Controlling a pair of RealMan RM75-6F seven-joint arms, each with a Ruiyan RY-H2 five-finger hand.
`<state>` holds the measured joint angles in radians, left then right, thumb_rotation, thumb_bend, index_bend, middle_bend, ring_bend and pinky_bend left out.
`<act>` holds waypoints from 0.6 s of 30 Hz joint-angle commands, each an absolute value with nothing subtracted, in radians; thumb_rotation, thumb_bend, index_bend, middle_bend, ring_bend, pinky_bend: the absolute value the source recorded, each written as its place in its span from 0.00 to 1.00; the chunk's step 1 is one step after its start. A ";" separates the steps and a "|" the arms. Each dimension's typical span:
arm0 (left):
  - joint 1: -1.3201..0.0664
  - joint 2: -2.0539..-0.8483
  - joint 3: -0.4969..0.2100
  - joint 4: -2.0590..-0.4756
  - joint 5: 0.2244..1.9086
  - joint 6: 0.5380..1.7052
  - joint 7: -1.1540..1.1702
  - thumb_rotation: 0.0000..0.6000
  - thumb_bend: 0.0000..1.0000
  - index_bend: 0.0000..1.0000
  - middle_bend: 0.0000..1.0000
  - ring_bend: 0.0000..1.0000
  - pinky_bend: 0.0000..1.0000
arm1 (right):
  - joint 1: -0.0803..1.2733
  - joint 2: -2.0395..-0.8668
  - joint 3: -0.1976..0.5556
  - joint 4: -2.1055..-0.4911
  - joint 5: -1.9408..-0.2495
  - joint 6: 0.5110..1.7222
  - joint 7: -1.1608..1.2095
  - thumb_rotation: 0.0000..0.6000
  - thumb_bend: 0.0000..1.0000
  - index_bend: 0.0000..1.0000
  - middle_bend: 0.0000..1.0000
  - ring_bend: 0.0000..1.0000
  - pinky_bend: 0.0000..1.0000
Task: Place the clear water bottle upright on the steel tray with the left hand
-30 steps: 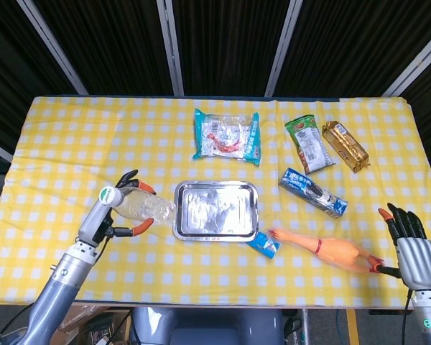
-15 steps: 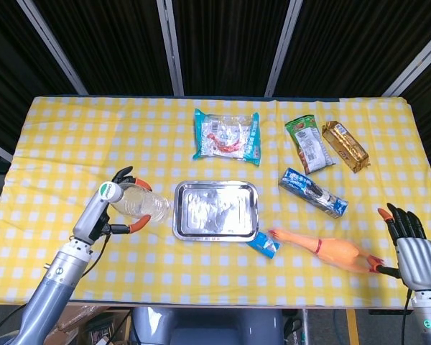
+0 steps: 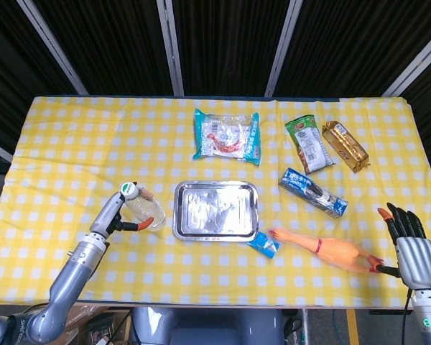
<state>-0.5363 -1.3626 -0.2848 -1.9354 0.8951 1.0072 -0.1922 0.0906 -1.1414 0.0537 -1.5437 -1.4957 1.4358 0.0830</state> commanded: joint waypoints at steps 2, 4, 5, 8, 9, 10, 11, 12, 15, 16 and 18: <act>-0.564 -1.392 -0.290 -1.956 0.914 1.031 -0.139 1.00 0.42 0.52 0.49 0.02 0.10 | 0.092 -1.143 0.054 -1.545 -1.497 1.435 0.081 1.00 0.05 0.11 0.00 0.03 0.00; -0.592 -1.425 -0.301 -1.962 0.884 1.037 -0.101 1.00 0.42 0.52 0.48 0.02 0.10 | 0.093 -1.144 0.053 -1.545 -1.497 1.433 0.078 1.00 0.05 0.11 0.00 0.03 0.00; -0.615 -1.450 -0.311 -1.963 0.859 1.036 -0.079 1.00 0.42 0.52 0.48 0.02 0.10 | 0.093 -1.144 0.053 -1.546 -1.497 1.432 0.077 1.00 0.05 0.11 0.00 0.03 0.00; -0.683 -1.530 -0.345 -1.949 0.787 1.043 -0.018 1.00 0.42 0.52 0.48 0.02 0.10 | 0.097 -1.145 0.054 -1.548 -1.498 1.428 0.070 1.00 0.05 0.11 0.00 0.03 0.00; -0.712 -1.567 -0.356 -1.939 0.759 1.048 0.009 1.00 0.42 0.52 0.48 0.02 0.10 | 0.098 -1.146 0.053 -1.549 -1.499 1.428 0.069 1.00 0.05 0.11 0.00 0.03 0.00; -0.741 -1.604 -0.365 -1.928 0.730 1.056 0.037 1.00 0.42 0.52 0.48 0.02 0.10 | 0.099 -1.146 0.054 -1.549 -1.501 1.429 0.070 1.00 0.05 0.11 0.00 0.03 0.00; -0.758 -1.627 -0.372 -1.920 0.710 1.064 0.054 1.00 0.42 0.52 0.48 0.02 0.10 | 0.099 -1.146 0.054 -1.549 -1.501 1.429 0.071 1.00 0.05 0.11 0.00 0.03 0.00; -0.784 -1.663 -0.381 -1.908 0.682 1.076 0.079 1.00 0.42 0.52 0.48 0.02 0.10 | 0.099 -1.146 0.054 -1.548 -1.502 1.429 0.072 1.00 0.05 0.11 0.00 0.03 0.00; -0.827 -1.735 -0.401 -1.884 0.641 1.109 0.116 1.00 0.42 0.52 0.48 0.02 0.11 | 0.098 -1.145 0.053 -1.543 -1.501 1.428 0.075 1.00 0.05 0.11 0.00 0.03 0.00; -0.839 -1.759 -0.405 -1.877 0.627 1.125 0.129 1.00 0.42 0.52 0.48 0.02 0.11 | 0.097 -1.143 0.053 -1.542 -1.500 1.430 0.080 1.00 0.05 0.11 0.00 0.03 0.00; -0.844 -1.772 -0.399 -1.883 0.620 1.144 0.148 1.00 0.42 0.52 0.48 0.02 0.11 | 0.095 -1.140 0.053 -1.541 -1.502 1.435 0.088 1.00 0.05 0.11 0.00 0.03 0.00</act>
<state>-0.8195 -1.7416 -0.3895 -1.8941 0.6465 1.1127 0.1162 0.0962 -1.1416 0.0528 -1.5418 -1.5012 1.4323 0.0849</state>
